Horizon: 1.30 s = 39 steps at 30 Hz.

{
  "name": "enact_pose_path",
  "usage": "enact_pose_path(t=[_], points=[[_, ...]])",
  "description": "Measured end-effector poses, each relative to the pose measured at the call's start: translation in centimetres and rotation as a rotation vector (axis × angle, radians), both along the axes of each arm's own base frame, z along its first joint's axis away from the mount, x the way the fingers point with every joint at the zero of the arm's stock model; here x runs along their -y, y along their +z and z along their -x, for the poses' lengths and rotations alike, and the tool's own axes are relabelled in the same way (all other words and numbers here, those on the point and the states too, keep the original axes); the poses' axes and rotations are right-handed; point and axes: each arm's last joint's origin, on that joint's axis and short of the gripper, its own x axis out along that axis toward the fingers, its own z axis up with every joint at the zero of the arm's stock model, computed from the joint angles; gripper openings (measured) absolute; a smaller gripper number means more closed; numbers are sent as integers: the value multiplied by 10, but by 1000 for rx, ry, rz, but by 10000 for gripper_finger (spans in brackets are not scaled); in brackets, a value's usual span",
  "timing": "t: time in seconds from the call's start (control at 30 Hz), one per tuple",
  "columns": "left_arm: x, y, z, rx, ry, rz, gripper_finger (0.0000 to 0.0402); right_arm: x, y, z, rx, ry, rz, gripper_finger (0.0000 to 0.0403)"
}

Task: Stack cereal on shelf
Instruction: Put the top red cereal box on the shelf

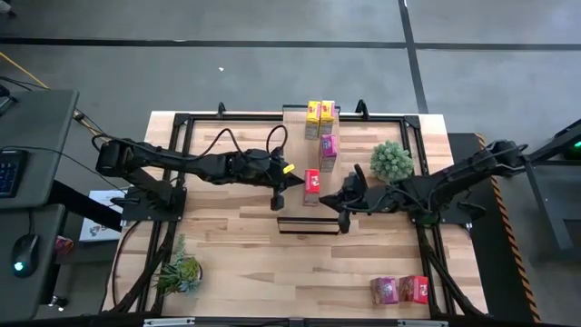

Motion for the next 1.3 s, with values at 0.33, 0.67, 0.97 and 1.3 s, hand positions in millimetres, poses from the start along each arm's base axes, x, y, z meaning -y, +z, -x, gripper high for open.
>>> enact_pose_path(t=[0.33, 0.67, 0.97, 1.3], points=[[10, -2, 1, -21, -63, 48, 0, -5, -1, 3, -9, -5, 26, 0], [23, -8, 0, -56, -84, 67, 0, 6, -7, 5, -90, -50, 56, 0], [3, -27, -11, -91, -25, 63, 0, 11, -5, 13, -136, -58, 80, 0], [2, -26, -13, -57, -40, 106, 0, 19, -8, 20, -207, -100, 101, 0]])
